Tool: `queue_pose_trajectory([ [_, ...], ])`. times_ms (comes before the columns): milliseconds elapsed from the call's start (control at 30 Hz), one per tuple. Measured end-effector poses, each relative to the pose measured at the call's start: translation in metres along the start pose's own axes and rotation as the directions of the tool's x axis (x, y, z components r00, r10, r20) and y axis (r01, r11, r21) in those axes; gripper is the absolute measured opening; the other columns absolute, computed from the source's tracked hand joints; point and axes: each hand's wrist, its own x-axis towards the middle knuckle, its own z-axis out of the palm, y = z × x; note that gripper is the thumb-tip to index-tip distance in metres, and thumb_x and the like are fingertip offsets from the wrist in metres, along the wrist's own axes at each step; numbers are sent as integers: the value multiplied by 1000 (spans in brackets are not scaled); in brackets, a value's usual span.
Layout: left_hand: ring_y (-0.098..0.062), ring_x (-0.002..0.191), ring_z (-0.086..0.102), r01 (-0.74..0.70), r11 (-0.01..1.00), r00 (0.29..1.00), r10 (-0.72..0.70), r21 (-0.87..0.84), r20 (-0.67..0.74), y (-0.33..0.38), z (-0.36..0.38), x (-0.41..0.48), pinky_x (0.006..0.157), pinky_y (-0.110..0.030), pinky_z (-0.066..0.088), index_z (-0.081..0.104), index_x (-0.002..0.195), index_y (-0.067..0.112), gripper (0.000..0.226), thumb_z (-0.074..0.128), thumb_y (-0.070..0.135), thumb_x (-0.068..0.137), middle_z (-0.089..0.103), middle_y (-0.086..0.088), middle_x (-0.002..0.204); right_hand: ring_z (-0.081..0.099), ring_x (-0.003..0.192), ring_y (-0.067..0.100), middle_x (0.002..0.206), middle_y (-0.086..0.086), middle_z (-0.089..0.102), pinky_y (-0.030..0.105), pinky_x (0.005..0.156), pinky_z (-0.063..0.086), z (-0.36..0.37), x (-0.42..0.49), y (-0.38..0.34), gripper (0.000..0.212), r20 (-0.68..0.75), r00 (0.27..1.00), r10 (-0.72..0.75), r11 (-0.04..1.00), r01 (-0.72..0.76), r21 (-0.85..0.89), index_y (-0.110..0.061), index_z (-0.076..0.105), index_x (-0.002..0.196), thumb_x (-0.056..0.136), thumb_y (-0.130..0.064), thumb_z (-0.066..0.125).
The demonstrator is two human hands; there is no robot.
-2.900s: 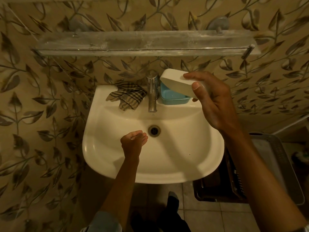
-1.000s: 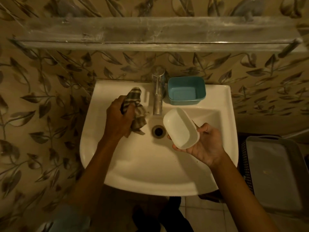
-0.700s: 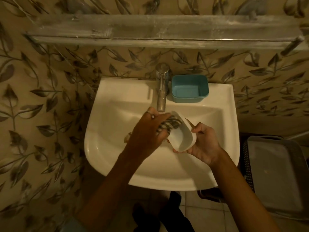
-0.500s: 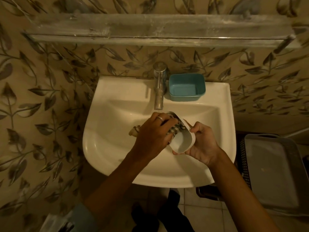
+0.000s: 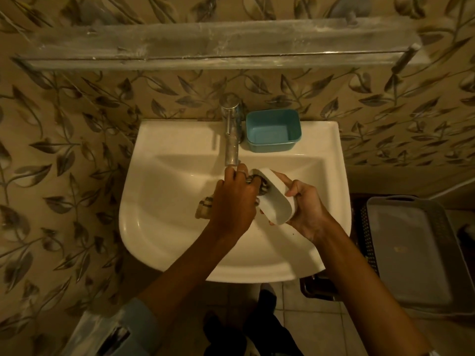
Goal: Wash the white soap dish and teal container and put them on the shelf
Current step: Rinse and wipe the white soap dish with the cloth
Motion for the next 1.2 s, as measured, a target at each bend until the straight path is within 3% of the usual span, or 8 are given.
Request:
queue_pose_trajectory([
  [167, -28, 110, 44, 213, 955, 976, -198, -204, 91, 18, 3, -12, 81, -36, 48, 61, 116, 18, 34, 65, 21, 83, 50, -11, 123, 58, 90, 27, 107, 4, 66, 31, 61, 49, -2, 0, 7, 62, -21, 998, -63, 986, 59, -156, -29, 63, 122, 66, -20, 38],
  [300, -33, 123, 37, 238, 937, 956, -180, -257, 232, 30, 4, -22, 91, -41, 48, 60, 119, 20, 37, 66, 21, 82, 45, -13, 131, 56, 106, 26, 124, 5, 59, 37, 80, 48, -1, 1, 15, 71, -57, 995, -88, 976, 74, -206, -28, 58, 128, 60, -22, 39],
  [400, -32, 125, 35, 196, 933, 957, -116, -302, 265, 46, 5, -31, 93, -42, 46, 61, 118, 19, 38, 66, 14, 81, 44, -13, 133, 51, 115, 31, 128, 9, 56, 42, 93, 44, -2, 3, 18, 66, -95, 990, -104, 977, 84, -194, -26, 55, 131, 69, -17, 35],
  [633, -30, 117, 42, -26, 989, 983, 52, -149, 178, 27, 13, -19, 92, -41, 44, 61, 117, 18, 43, 72, 22, 76, 50, -11, 126, 56, 92, 24, 105, 6, 63, 34, 71, 44, -4, 5, 16, 61, -74, 997, -18, 979, 3, -205, -30, 56, 126, 77, -7, 29],
  [800, -29, 90, 57, -166, 986, 986, 166, 32, 6, -4, 0, 3, 66, -38, 48, 69, 95, 11, 22, 72, 12, 73, 65, -11, 100, 54, 88, 33, 104, 12, 63, 37, 62, 47, -8, -3, 22, 57, -12, 998, 62, 985, -63, -161, -30, 63, 117, 65, -21, 41],
  [900, -30, 88, 61, -210, 967, 975, 217, 141, -39, -8, -1, 6, 63, -37, 50, 70, 96, 10, 24, 74, 14, 72, 67, -12, 100, 54, 89, 35, 102, 13, 61, 38, 62, 47, -9, -4, 23, 50, -8, 998, 64, 993, -64, -99, -29, 67, 108, 64, -22, 42],
  [1067, -31, 115, 45, 32, 999, 986, -33, 9, 163, 17, 3, -5, 85, -39, 47, 60, 118, 14, 33, 61, 11, 85, 50, -12, 127, 56, 89, 31, 99, 8, 65, 33, 62, 47, -9, 2, 22, 57, -57, 997, -57, 997, 53, -59, -24, 63, 120, 75, -10, 31],
  [1200, -28, 111, 49, 194, 959, 960, -143, -208, 239, 40, 3, -21, 82, -37, 50, 63, 115, 13, 30, 60, 7, 86, 52, -11, 121, 56, 87, 21, 98, 5, 62, 28, 62, 46, -6, 5, 23, 65, -81, 987, -136, 990, 133, -45, -18, 58, 124, 65, -15, 34],
])
